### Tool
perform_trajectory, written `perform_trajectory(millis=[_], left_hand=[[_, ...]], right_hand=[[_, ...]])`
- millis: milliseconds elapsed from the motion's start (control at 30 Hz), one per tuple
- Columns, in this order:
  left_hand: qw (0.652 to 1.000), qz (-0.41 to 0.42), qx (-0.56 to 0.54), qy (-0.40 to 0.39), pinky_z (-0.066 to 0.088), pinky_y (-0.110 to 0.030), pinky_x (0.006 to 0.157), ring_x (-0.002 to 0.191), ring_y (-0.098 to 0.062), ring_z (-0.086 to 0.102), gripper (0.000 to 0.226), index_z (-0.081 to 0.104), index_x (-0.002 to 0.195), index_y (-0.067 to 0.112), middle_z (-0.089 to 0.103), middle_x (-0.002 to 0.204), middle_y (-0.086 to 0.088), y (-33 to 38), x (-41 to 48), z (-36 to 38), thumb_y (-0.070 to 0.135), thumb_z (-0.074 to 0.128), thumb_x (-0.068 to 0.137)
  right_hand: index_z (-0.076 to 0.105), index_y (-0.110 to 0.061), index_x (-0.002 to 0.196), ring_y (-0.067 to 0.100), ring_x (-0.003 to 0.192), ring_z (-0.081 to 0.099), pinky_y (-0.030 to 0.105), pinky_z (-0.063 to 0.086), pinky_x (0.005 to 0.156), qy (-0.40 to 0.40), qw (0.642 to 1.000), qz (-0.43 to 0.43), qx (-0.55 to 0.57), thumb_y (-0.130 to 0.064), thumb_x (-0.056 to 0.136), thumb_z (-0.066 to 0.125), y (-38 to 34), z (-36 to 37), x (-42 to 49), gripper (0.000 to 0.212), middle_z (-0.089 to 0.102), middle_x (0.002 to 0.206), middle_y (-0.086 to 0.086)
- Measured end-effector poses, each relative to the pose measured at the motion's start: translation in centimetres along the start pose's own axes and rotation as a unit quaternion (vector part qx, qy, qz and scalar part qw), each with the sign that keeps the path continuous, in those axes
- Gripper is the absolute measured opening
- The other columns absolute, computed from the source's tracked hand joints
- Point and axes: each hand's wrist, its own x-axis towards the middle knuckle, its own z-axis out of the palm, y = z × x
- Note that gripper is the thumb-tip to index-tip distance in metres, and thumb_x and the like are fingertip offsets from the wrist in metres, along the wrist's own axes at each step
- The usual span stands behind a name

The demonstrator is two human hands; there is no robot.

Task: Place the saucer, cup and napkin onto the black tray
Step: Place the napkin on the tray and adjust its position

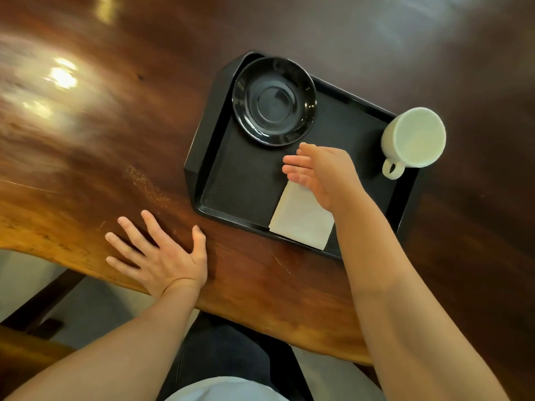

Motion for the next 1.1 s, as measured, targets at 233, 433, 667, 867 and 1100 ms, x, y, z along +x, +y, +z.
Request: perform_trajectory(millis=[233,433,667,867,1100], left_hand=[[1.000,0.000,-0.004,0.007,0.002,-0.066,0.123,0.157,-0.046,0.003,0.091,0.018,0.163,0.016,0.009,0.171,-0.019,0.1,0.0,0.1,0.064,0.051,0.093],[1.000,0.004,-0.009,0.017,0.002,-0.066,0.123,0.157,-0.046,0.003,0.090,0.018,0.163,0.017,0.009,0.171,-0.019,0.1,0.0,0.1,0.064,0.051,0.093],[1.000,0.007,-0.014,0.019,0.002,-0.066,0.123,0.157,-0.046,0.003,0.090,0.018,0.163,0.018,0.009,0.172,-0.018,-0.1,0.1,0.3,0.067,0.046,0.093],[0.999,0.009,-0.021,0.026,0.003,-0.067,0.123,0.157,-0.047,0.004,0.090,0.018,0.162,0.018,0.009,0.172,-0.019,-0.3,0.0,0.4,0.068,0.045,0.093],[0.999,0.011,-0.024,0.026,0.003,-0.067,0.123,0.157,-0.046,0.004,0.090,0.018,0.162,0.018,0.009,0.172,-0.018,-0.2,0.1,0.5,0.067,0.048,0.093]], right_hand=[[0.071,-0.022,0.109,0.010,0.095,0.065,0.033,0.055,0.085,0.138,0.925,-0.183,-0.302,-0.027,0.088,0.067,3.2,-5.5,-1.2,0.021,0.071,0.102,-0.006],[0.061,-0.022,0.130,0.028,0.109,0.057,0.041,0.053,0.089,0.087,0.889,-0.154,-0.423,-0.025,0.086,0.072,6.9,-7.5,-1.7,0.045,0.054,0.128,0.007],[0.065,-0.017,0.114,0.021,0.096,0.064,0.041,0.059,0.082,0.045,0.920,-0.107,-0.373,-0.021,0.086,0.072,7.4,-8.3,-2.0,0.029,0.067,0.105,0.002],[0.068,-0.007,0.104,0.018,0.075,0.066,0.033,0.060,0.072,0.046,0.943,-0.093,-0.317,-0.013,0.087,0.071,6.2,-9.1,-1.8,0.018,0.067,0.085,0.003],[0.064,-0.006,0.107,0.020,0.098,0.070,0.034,0.063,0.079,0.132,0.977,-0.072,-0.154,-0.013,0.092,0.067,7.5,-9.1,-1.1,0.017,0.068,0.110,0.006]])
